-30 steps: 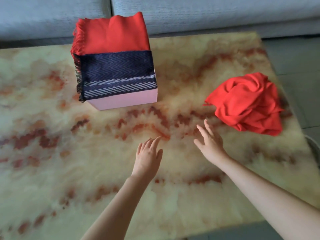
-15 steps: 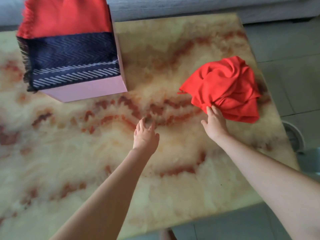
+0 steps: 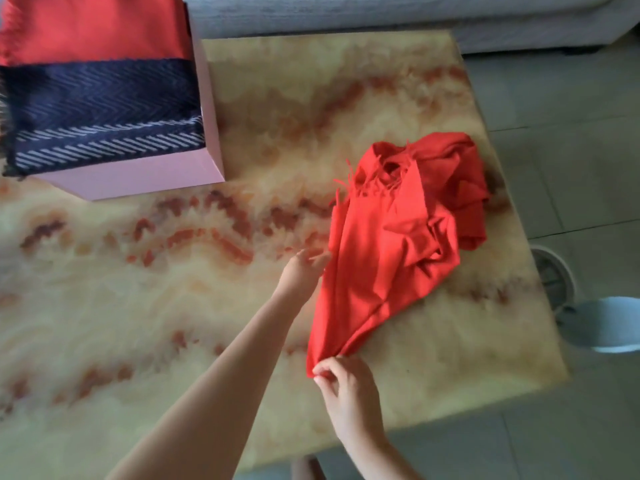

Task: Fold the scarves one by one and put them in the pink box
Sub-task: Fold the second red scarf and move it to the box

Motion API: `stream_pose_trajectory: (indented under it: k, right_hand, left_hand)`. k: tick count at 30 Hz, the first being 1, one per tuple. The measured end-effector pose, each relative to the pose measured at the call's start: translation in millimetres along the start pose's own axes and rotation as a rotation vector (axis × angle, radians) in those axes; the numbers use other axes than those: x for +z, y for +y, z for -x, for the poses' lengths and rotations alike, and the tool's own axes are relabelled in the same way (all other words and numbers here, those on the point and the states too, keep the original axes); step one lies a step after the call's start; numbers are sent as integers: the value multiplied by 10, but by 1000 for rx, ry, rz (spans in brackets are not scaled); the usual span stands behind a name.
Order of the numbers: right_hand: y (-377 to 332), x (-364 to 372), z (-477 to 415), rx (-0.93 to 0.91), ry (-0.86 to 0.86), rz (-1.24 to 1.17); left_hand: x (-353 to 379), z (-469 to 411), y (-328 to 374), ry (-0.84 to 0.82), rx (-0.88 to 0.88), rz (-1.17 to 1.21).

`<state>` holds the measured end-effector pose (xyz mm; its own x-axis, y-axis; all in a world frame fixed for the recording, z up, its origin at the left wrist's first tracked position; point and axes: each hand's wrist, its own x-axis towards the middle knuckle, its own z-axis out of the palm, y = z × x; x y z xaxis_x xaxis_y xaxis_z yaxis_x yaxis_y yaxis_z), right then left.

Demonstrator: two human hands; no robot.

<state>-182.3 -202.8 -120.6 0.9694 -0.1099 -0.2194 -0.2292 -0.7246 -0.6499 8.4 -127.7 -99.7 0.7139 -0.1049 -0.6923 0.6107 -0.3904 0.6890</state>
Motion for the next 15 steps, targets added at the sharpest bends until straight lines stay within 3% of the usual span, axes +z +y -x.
stream_pose_trajectory:
  k: [5, 11, 15]
  right_hand:
    - [-14, 103, 334, -97, -16, -9]
    - [155, -469, -390, 98, 376, -46]
    - [322, -722, -1018, 243, 481, 50]
  left_hand:
    - [130, 10, -90, 56, 36, -93]
    - [27, 64, -186, 245, 24, -56]
    - [-154, 38, -284, 325, -42, 81]
